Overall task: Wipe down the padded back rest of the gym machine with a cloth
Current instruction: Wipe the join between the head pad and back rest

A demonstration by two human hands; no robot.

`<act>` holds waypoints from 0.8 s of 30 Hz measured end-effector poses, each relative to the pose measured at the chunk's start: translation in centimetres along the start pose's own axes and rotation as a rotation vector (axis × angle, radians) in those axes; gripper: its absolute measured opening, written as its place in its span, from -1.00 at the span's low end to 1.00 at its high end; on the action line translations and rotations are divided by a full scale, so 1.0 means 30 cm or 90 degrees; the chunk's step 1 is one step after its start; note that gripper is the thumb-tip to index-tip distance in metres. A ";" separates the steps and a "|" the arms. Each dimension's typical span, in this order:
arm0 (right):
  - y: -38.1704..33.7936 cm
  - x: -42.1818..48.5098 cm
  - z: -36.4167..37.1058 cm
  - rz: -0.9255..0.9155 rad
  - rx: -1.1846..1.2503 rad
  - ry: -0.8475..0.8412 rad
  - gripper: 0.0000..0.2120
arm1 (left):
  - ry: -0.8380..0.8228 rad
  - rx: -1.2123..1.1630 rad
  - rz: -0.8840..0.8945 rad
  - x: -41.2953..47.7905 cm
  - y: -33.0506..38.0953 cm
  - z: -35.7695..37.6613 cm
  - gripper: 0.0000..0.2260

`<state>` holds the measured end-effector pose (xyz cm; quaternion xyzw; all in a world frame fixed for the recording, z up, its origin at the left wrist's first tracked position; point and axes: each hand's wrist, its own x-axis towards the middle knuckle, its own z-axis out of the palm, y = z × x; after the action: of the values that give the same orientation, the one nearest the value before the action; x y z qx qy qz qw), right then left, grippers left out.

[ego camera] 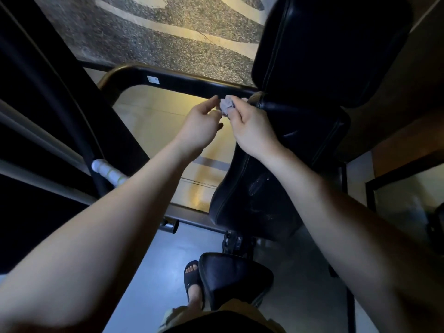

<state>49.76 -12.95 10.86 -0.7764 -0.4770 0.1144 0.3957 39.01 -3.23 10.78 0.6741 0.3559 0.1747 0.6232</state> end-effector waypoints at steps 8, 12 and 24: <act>0.049 -0.041 -0.090 0.095 0.115 -0.003 -0.53 | -0.149 -0.142 0.047 0.000 0.027 0.069 -0.75; 0.052 -0.045 -0.092 0.095 0.135 0.002 -0.62 | -0.144 -0.190 0.052 0.003 0.040 0.099 -0.72; 0.123 -0.070 -0.208 0.119 -0.058 0.092 -0.94 | 0.258 0.015 0.144 0.132 0.087 0.141 -0.91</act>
<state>54.53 -18.72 11.89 -0.8410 -0.3773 0.0728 0.3809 45.28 -3.44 11.79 0.6679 0.3979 0.3710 0.5078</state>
